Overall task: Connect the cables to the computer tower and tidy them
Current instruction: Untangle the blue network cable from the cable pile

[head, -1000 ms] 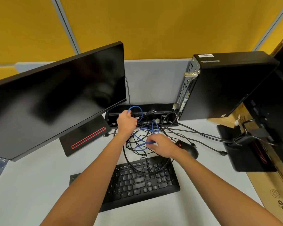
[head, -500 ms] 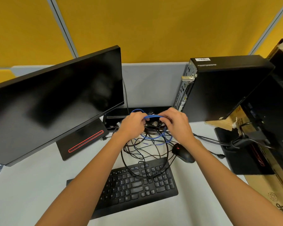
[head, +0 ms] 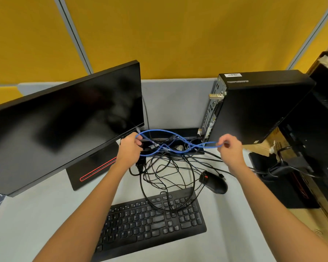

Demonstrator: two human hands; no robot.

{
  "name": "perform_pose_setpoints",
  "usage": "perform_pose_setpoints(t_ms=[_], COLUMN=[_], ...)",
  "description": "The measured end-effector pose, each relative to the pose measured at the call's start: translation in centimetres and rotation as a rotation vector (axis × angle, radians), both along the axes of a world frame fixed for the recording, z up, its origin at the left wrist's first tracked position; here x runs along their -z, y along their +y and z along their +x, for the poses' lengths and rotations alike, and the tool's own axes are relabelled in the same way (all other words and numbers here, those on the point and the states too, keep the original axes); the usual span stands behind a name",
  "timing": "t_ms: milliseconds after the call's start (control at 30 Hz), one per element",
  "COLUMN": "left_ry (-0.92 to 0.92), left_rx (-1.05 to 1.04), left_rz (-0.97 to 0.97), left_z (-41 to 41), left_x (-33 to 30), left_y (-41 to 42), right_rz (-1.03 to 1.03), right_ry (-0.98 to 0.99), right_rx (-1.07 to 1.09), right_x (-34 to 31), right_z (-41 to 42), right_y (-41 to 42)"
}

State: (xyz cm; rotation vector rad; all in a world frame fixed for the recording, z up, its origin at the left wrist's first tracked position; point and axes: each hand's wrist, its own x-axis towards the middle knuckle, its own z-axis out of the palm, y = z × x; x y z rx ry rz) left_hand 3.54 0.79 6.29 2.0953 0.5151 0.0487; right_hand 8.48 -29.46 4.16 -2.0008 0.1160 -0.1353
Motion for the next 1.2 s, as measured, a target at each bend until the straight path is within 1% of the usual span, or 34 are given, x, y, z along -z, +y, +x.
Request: perform_pose_setpoints(t_ms=[33,67,100,133,167,200,233,267,300,333,433,467,500,533,567,633,667,700,733,767,833,867,900,933,1000,1033,1067,1100,1133,1167,1200], left_ry=[-0.008,-0.025,-0.051,-0.089,-0.153,-0.225,-0.279,-0.337,-0.397,-0.459,-0.618,-0.651,-0.663,-0.675,-0.675,-0.676,-0.685,-0.700,-0.715,-0.722,-0.709,-0.695,-0.680,-0.668,-0.675,-0.693,-0.719,-0.745,-0.752,-0.720,-0.632], left_rx=[-0.026,-0.029,0.000,0.048,0.093,0.126,0.151,0.174,0.193,0.204,0.218,0.223,0.225,0.224,0.211,0.149,0.110,0.069,0.038,0.019,0.010,0.013,0.024,0.046,0.098,0.119,0.131,0.126,0.096,0.044,-0.014], left_rz=[-0.174,-0.271,-0.271,-0.242,-0.182,-0.115,-0.056,-0.034,-0.027,-0.029,-0.035,-0.029,-0.026,-0.032,-0.036,-0.032,-0.027,-0.021,-0.013,-0.002,0.017,0.024,0.035,0.053,0.108,0.131,0.141,0.140,0.131,0.126,0.150], left_z=[0.2,0.4,0.6,0.8,0.9,0.9,1.0,1.0,1.0,0.9,0.8,0.8,1.0,1.2,1.4,1.7,1.8,2.0,2.0,2.1,2.1,2.0,2.0,1.9,1.7,1.6,1.5,1.5,1.5,1.7,2.1], left_x=[-0.6,-1.2,-1.6,-2.2,-2.7,-3.2,-3.8,-4.6,-5.5,-6.6,-9.6,-10.2,-10.6,-10.9,-11.0,-10.9,-10.8,-10.7,-10.7,-10.5,-9.9,-9.5,-9.0,-8.6,-8.2,-8.3,-8.6,-8.8,-9.1,-9.1,-8.7], left_y=[-1.0,-2.0,-2.8,-3.7,-4.3,-4.6,-4.9,-5.1,-5.3,-5.7,-6.6,-6.8,-6.9,-7.0,-6.8,-6.0,-5.2,-4.4,-3.6,-2.9,-2.5,-2.7,-3.0,-3.5,-4.5,-5.0,-5.5,-5.8,-5.9,-5.8,-5.3], right_rz=[-0.118,-0.237,-0.361,-0.466,-0.502,-0.463,-0.359,-0.223,-0.097,-0.022,0.100,0.152,0.180,0.149,0.033,-0.351,-0.458,-0.474,-0.442,-0.431,-0.486,-0.503,-0.483,-0.395,-0.175,-0.113,-0.144,-0.201,-0.204,-0.160,-0.058], right_ry=[-0.006,0.011,0.072,0.143,0.170,0.147,0.109,0.076,0.056,0.056,0.165,0.179,0.166,0.147,0.126,0.073,0.098,0.162,0.247,0.318,0.384,0.370,0.304,0.230,0.201,0.191,0.147,0.084,0.006,-0.039,-0.050], right_rx=[-0.133,-0.320,-0.534,-0.695,-0.766,-0.739,-0.657,-0.567,-0.525,-0.540,-0.743,-0.776,-0.757,-0.691,-0.597,-0.403,-0.320,-0.256,-0.215,-0.226,-0.401,-0.510,-0.598,-0.647,-0.751,-0.843,-0.917,-0.913,-0.850,-0.743,-0.634], right_x=[-0.3,-0.5,-1.0,-1.5,-1.9,-2.3,-3.0,-3.8,-4.6,-5.5,-7.8,-8.0,-7.9,-7.8,-7.2,-5.4,-4.3,-3.2,-2.3,-1.4,-0.9,-1.5,-2.5,-3.7,-6.6,-7.8,-8.8,-9.4,-9.9,-10.4,-10.9], right_z=[-0.2,-0.4,-0.6,-0.9,-1.1,-1.2,-1.4,-1.5,-1.5,-1.3,-1.1,-1.1,-1.0,-1.0,-0.7,-0.3,-0.3,-0.4,-0.6,-0.8,-1.2,-1.4,-1.6,-1.7,-1.7,-1.7,-1.7,-1.7,-1.6,-1.5,-1.5], right_y=[0.6,1.4,2.2,3.0,3.7,4.5,5.2,5.9,6.4,6.8,7.7,7.9,8.0,7.9,7.7,6.2,5.1,3.8,2.7,1.8,1.2,1.6,2.5,3.5,5.8,7.0,7.9,8.6,9.0,9.1,9.0])
